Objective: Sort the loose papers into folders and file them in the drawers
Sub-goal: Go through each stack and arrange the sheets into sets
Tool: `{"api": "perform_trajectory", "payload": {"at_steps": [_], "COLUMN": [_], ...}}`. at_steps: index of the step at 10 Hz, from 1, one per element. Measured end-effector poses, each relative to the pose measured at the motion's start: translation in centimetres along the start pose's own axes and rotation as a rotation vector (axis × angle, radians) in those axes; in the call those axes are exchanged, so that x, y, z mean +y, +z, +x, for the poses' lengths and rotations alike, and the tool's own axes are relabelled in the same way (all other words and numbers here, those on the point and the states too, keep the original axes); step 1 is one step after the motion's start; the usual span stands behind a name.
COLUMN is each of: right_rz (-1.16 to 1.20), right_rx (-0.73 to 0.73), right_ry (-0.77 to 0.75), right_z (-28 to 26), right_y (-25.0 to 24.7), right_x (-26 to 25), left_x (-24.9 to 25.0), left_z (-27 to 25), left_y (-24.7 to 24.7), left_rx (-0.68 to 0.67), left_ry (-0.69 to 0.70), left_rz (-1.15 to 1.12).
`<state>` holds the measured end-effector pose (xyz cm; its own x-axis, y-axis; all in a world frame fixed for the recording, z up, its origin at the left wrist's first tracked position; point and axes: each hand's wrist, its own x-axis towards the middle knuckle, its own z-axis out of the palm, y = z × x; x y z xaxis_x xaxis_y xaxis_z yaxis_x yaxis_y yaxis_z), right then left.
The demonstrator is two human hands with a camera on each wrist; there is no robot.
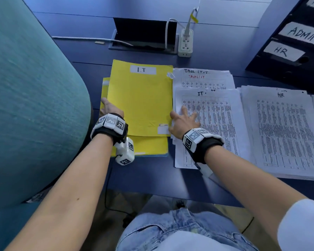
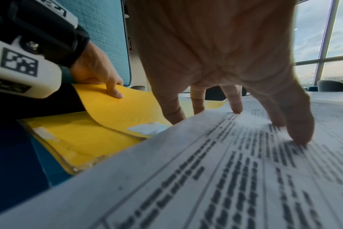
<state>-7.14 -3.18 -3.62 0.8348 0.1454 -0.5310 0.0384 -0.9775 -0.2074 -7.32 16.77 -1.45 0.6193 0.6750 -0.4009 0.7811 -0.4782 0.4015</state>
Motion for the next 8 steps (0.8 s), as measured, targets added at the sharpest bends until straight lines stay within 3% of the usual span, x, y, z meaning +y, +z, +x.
{"api": "perform_trajectory", "payload": {"at_steps": [3,5,6,8], "right_rz": [-0.091,-0.055,-0.082,0.047], "right_rx": [0.032,-0.002,-0.016,0.052], "right_ry": [-0.085,-0.073,-0.077,-0.160], "right_z": [-1.1,-1.6,-1.7,-2.1], "right_y": [1.0,1.4,1.6,-0.2], "right_x": [-2.0,-2.6,-2.7,-1.7], "left_x": [-3.9,-6.3,-6.3,-4.0], "left_z": [-1.2,-1.8,-3.2,-4.5], "left_y": [0.6,2.3,2.7,2.8], "left_rx": [0.079,-0.113,-0.121,-0.018], "left_ry": [0.021,-0.042,-0.059,-0.061], "left_rz": [0.231,0.176,0.166,0.277]}}
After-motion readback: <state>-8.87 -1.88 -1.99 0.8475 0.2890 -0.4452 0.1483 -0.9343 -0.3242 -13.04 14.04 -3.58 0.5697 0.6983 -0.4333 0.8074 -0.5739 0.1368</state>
